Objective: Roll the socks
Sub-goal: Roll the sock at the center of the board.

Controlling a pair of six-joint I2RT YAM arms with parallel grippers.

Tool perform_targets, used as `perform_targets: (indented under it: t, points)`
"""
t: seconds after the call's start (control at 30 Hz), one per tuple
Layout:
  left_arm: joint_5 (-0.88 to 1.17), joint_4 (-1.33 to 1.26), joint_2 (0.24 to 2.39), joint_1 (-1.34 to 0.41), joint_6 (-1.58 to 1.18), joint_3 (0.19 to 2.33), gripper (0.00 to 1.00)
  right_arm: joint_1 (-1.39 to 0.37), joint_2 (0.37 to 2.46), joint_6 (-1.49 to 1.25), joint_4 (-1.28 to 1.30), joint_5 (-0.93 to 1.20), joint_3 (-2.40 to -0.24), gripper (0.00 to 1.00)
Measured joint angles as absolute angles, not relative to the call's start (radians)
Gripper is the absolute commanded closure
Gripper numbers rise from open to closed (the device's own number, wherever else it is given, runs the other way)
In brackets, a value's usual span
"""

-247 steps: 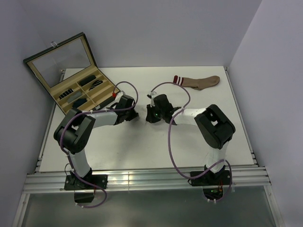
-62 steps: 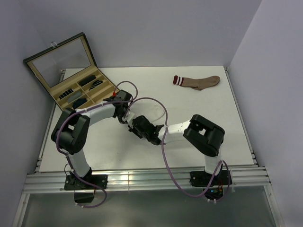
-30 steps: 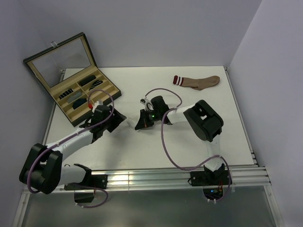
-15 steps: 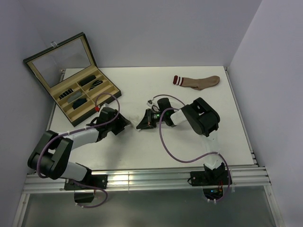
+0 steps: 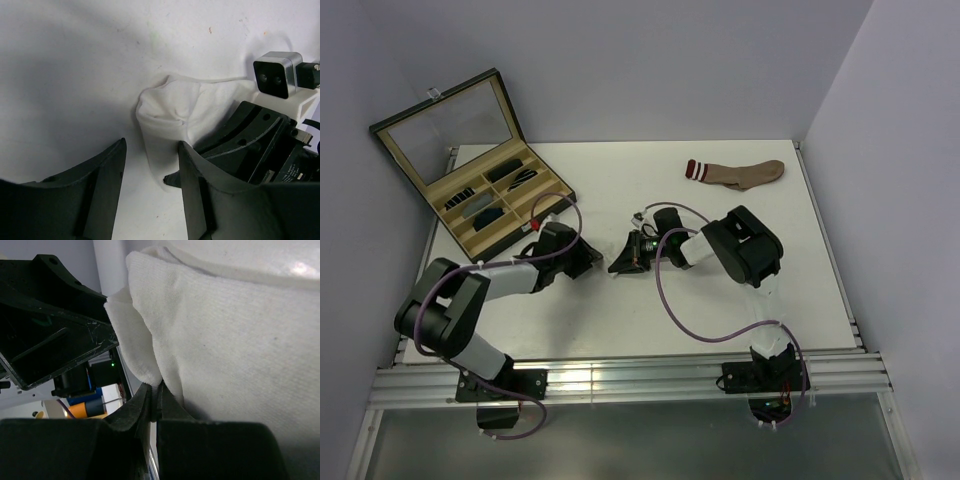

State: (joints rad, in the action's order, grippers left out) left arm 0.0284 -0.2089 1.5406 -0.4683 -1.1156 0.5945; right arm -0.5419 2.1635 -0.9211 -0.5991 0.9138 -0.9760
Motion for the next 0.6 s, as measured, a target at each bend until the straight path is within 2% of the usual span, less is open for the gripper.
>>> perform_targets:
  t: [0.17, 0.43, 0.53, 0.6]
  points:
    - [0.028, -0.208, 1.583, -0.477, -1.113, 0.627, 0.59, -0.540, 2.168, -0.931, -0.607, 0.918, -0.976, 1.00]
    - [0.015, -0.166, 1.638, -0.495, -1.112, 0.695, 0.62, -0.540, 2.168, -0.926, -0.591, 0.918, -0.982, 0.99]
    - [0.004, -0.145, 1.657, -0.501, -1.113, 0.721, 0.68, -0.540, 2.168, -0.915, -0.567, 0.919, -0.993, 0.95]
    - [-0.001, -0.130, 1.669, -0.503, -1.115, 0.738, 0.75, -0.540, 2.168, -0.904, -0.550, 0.919, -1.001, 0.94]
